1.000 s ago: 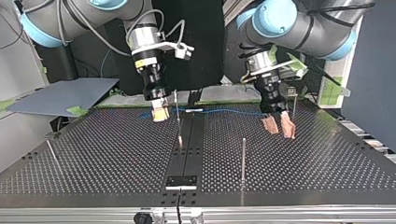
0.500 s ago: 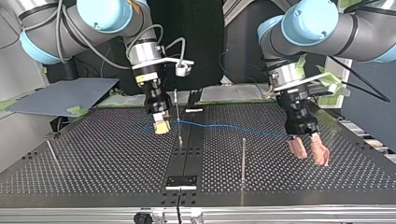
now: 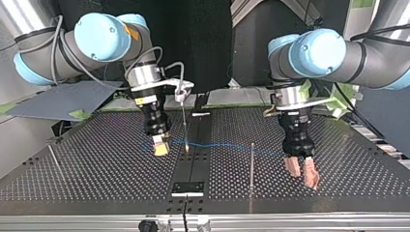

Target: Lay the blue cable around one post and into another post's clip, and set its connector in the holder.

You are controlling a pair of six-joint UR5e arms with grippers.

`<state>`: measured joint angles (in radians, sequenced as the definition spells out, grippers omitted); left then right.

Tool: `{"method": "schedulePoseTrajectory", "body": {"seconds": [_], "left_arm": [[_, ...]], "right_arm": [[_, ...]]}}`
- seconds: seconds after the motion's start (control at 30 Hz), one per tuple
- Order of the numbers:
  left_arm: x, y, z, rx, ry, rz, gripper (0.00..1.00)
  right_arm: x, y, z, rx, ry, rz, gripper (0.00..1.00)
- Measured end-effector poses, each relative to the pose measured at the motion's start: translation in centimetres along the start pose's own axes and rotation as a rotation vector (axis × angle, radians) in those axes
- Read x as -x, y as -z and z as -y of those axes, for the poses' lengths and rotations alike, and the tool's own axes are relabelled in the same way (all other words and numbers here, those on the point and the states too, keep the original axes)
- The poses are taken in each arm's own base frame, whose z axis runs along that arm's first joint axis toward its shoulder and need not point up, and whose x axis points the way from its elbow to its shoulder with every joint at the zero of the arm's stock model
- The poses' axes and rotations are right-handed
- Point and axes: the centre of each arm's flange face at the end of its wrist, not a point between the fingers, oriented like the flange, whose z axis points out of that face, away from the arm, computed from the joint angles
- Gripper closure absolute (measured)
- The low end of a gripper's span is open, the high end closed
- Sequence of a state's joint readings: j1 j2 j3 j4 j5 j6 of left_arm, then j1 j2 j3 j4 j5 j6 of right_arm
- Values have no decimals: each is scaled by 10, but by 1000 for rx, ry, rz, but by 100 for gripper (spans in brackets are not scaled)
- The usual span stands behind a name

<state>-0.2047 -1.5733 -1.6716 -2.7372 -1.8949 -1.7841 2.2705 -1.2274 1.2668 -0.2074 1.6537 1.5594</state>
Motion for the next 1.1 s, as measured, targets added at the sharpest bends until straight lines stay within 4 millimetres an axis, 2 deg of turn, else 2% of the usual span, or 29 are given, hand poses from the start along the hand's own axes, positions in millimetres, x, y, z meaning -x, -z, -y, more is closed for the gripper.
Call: {"method": "schedulePoseTrajectory", "body": {"seconds": [0.37,0.6,0.77,1.1], "left_arm": [[-24,-32,0,-8,-16,-96,0],[-41,-49,3,-24,-45,-160,0],[-42,-60,2,-21,-51,-183,0],[-55,-73,5,-9,-71,-248,0]], "right_arm": [[-9,-28,-21,30,5,-27,100],[-28,-43,-33,48,10,-66,100],[-42,-50,-37,56,13,-87,100],[-39,-66,-39,72,38,-52,100]]}}
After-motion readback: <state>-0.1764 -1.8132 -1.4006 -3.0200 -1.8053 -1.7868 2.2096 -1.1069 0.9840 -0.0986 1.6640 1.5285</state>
